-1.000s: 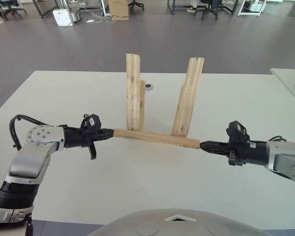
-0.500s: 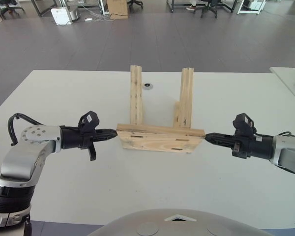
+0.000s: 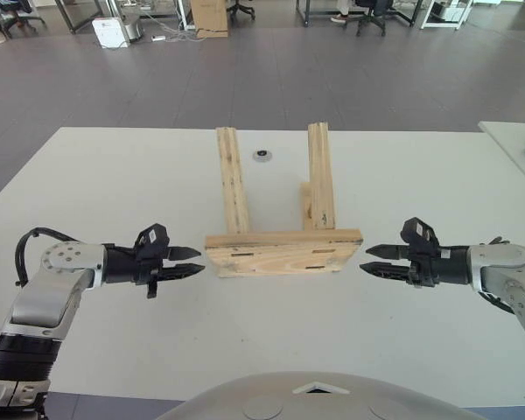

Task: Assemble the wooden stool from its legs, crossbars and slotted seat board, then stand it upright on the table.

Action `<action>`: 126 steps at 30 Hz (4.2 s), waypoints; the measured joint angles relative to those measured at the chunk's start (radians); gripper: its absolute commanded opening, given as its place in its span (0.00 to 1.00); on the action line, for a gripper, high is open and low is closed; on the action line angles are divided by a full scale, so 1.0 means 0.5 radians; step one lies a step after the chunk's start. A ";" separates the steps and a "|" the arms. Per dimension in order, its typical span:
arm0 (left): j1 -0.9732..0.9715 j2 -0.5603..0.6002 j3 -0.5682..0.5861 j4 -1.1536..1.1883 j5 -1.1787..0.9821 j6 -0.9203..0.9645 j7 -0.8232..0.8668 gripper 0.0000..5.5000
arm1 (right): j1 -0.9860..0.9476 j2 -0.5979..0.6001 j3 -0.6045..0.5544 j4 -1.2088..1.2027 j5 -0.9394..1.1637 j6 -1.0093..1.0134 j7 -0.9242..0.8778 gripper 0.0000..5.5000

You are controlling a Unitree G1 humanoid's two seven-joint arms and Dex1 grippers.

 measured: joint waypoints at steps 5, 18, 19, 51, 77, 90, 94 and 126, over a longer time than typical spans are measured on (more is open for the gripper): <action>-0.043 -0.020 -0.032 0.125 0.017 -0.229 -0.034 0.39 | -0.122 0.007 0.066 0.017 -0.034 -0.083 0.130 0.49; -0.076 0.001 -0.171 -0.043 -0.171 -0.029 -0.203 0.40 | -0.416 0.169 0.214 0.157 0.009 -0.061 0.271 0.40; -0.052 0.011 -0.191 -0.026 -0.158 -0.037 -0.224 0.40 | -0.418 0.171 0.222 0.158 0.009 -0.062 0.273 0.38; -0.652 -0.325 -0.385 0.614 0.059 -0.358 -0.339 0.32 | -0.474 0.174 0.317 0.178 -0.033 -0.123 0.338 0.33; -2.228 -0.775 1.160 1.424 -1.575 2.502 1.439 0.25 | -1.922 0.743 -0.819 1.269 1.532 1.467 -0.968 0.27; -2.105 -0.987 1.401 1.579 -1.546 2.363 2.100 0.25 | -2.014 0.837 -0.922 2.158 1.375 1.322 -1.203 0.27; -2.200 -0.956 1.384 1.801 -1.481 2.191 2.156 0.30 | -2.107 0.839 -0.942 2.334 1.314 1.092 -1.349 0.38; -1.809 -0.699 1.087 1.428 -0.796 0.455 1.433 0.63 | -1.375 0.879 -1.289 1.279 1.319 0.856 -1.273 0.81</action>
